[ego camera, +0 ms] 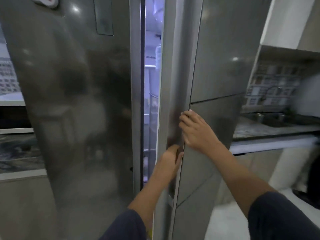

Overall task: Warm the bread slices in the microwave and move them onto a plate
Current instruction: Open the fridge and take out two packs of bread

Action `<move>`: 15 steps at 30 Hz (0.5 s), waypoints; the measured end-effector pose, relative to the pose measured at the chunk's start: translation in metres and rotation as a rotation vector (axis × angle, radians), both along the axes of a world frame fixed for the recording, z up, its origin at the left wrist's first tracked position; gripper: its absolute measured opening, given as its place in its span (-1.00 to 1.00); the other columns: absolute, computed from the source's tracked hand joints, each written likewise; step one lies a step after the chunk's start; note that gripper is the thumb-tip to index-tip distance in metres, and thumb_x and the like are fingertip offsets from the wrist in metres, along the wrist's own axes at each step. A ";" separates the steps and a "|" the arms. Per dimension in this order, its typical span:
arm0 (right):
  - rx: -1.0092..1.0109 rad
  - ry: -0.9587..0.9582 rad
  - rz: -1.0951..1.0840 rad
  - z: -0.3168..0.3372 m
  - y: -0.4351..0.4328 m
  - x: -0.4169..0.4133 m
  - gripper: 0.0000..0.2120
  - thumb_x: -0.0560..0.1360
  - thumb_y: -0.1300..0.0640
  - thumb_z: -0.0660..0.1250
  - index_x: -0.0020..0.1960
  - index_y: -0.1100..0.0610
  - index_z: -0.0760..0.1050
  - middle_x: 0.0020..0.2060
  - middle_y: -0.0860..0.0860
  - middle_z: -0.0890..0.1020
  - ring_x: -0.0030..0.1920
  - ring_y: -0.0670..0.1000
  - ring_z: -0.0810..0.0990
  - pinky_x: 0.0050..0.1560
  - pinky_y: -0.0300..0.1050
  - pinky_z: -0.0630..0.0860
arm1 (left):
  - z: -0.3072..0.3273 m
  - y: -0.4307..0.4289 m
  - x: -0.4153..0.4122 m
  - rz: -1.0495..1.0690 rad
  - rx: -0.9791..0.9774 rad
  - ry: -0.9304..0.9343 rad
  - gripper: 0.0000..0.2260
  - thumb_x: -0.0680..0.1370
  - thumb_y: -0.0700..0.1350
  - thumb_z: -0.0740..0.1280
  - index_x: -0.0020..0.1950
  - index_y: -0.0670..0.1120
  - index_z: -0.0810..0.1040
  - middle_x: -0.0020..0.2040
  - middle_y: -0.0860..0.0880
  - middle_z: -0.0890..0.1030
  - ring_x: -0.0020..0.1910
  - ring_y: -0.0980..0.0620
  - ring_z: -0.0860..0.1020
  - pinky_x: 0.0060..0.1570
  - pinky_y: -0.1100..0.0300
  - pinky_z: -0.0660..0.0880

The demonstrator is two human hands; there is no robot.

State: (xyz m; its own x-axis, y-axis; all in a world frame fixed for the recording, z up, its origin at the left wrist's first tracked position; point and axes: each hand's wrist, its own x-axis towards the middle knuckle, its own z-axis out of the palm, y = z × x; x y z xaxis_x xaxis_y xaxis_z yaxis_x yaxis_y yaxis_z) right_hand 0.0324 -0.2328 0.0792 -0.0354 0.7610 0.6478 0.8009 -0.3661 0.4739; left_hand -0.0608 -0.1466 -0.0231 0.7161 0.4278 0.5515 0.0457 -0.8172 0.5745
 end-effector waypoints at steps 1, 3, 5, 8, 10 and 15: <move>0.006 -0.008 -0.011 0.000 -0.016 -0.001 -0.72 0.31 0.17 0.14 -0.14 0.25 0.57 -0.03 0.13 0.62 0.20 0.11 0.36 0.38 -0.04 0.19 | -0.002 -0.008 -0.008 -0.043 0.081 -0.076 -0.81 0.60 -0.12 0.18 0.13 -0.17 0.48 -0.02 -0.16 0.58 -0.13 -0.08 0.55 -0.09 0.07 0.50; 0.039 -0.006 -0.035 -0.001 -0.050 -0.005 -0.73 0.36 0.16 0.14 -0.12 0.25 0.57 -0.03 0.15 0.61 0.19 0.11 0.36 0.36 -0.03 0.20 | -0.002 -0.024 -0.021 -0.114 0.209 -0.192 -0.85 0.56 -0.15 0.19 0.05 -0.16 0.49 -0.11 -0.12 0.54 -0.22 0.01 0.51 -0.20 0.11 0.50; 0.142 0.039 -0.005 -0.005 -0.083 -0.012 -0.73 0.46 0.16 0.14 -0.04 0.26 0.55 -0.02 0.17 0.58 0.14 0.12 0.37 0.29 0.00 0.27 | 0.005 -0.040 -0.025 -0.173 0.231 -0.278 -0.83 0.54 -0.14 0.18 0.04 -0.17 0.49 -0.10 -0.10 0.51 -0.23 0.06 0.47 -0.22 0.20 0.47; 0.395 0.185 0.092 -0.005 -0.127 -0.025 -0.71 0.56 0.09 0.12 0.16 0.26 0.42 0.11 0.13 0.40 0.14 0.13 0.37 0.23 -0.05 0.32 | 0.025 -0.061 -0.020 -0.214 0.122 -0.397 -0.83 0.55 -0.17 0.16 0.04 -0.19 0.49 -0.04 -0.13 0.50 -0.10 0.04 0.46 -0.05 0.28 0.40; 0.498 0.196 0.082 0.001 -0.148 -0.031 -0.67 0.56 0.10 0.15 0.26 0.23 0.34 0.20 0.11 0.34 0.22 0.13 0.35 0.32 -0.14 0.26 | 0.036 -0.070 -0.008 -0.223 0.154 -0.437 -0.83 0.55 -0.19 0.17 0.06 -0.18 0.50 -0.02 -0.15 0.52 -0.03 0.01 0.45 0.02 0.25 0.37; 0.582 0.170 -0.089 0.018 -0.182 -0.021 -0.50 0.49 0.19 0.21 0.40 0.29 0.28 0.39 0.12 0.22 0.42 0.14 0.19 0.45 0.09 0.18 | 0.063 -0.089 0.032 -0.067 0.312 -0.509 -0.70 0.50 -0.10 0.19 0.22 -0.09 0.43 0.18 -0.19 0.50 0.18 -0.07 0.38 0.14 0.06 0.39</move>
